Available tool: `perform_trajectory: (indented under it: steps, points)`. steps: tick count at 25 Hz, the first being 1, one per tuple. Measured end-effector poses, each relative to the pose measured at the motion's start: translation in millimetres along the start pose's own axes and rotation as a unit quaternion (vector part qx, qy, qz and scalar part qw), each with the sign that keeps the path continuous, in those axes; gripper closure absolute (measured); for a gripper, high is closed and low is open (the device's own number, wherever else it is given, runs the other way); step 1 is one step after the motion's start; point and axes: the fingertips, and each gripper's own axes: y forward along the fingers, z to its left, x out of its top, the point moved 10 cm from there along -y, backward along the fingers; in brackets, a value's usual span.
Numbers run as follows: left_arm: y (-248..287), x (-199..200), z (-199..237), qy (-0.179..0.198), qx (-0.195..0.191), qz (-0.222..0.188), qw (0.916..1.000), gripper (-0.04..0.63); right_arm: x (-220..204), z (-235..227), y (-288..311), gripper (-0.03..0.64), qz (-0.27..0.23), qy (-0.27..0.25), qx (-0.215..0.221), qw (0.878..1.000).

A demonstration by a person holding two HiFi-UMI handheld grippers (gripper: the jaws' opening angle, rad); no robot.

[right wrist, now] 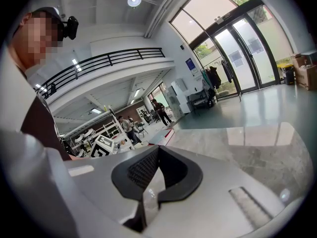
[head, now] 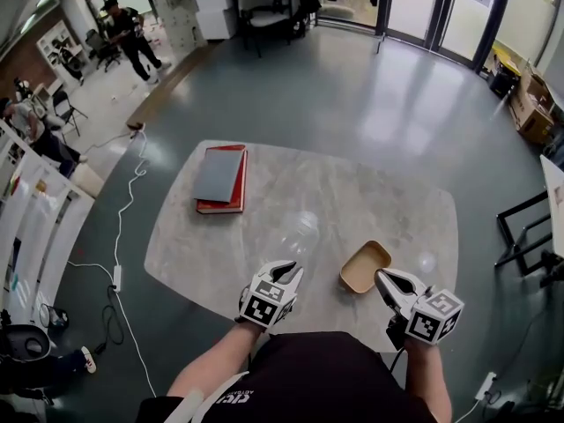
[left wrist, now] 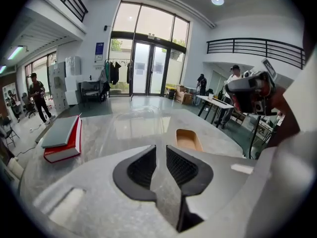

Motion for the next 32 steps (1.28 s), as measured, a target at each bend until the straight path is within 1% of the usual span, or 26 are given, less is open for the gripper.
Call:
perform_trajectory:
  steps: [3, 8, 13, 18, 21, 26, 32]
  points:
    - [-12, 13, -2, 0.002, -0.004, -0.017, 0.9998, 0.526, 0, 1, -1, 0.614, -0.003, 0.004, -0.001, 1.000]
    - [-32, 32, 1, 0.022, 0.006, -0.041, 0.9989, 0.526, 0, -4, -2, 0.615, -0.004, 0.001, -0.003, 1.000]
    - [-55, 51, -1, 0.026, -0.002, -0.066, 0.9975, 0.526, -4, -5, -1, 0.614, -0.001, -0.004, 0.000, 1.000]
    - [-75, 77, -5, 0.050, 0.002, -0.081, 0.9955, 0.526, -2, -5, 0, 0.614, 0.003, -0.005, 0.005, 1.000]
    - [-82, 85, -8, 0.058, 0.000, -0.091, 0.9941, 0.526, 0, -5, 1, 0.614, 0.002, -0.006, 0.007, 1.000]
    - [-92, 93, -12, 0.069, 0.006, -0.108, 0.9917, 0.526, -3, -3, 1, 0.615, 0.002, -0.021, 0.011, 1.000]
    - [-103, 102, -14, 0.069, -0.003, -0.139, 0.9879, 0.526, 5, -2, -4, 0.615, -0.024, -0.052, -0.007, 0.998]
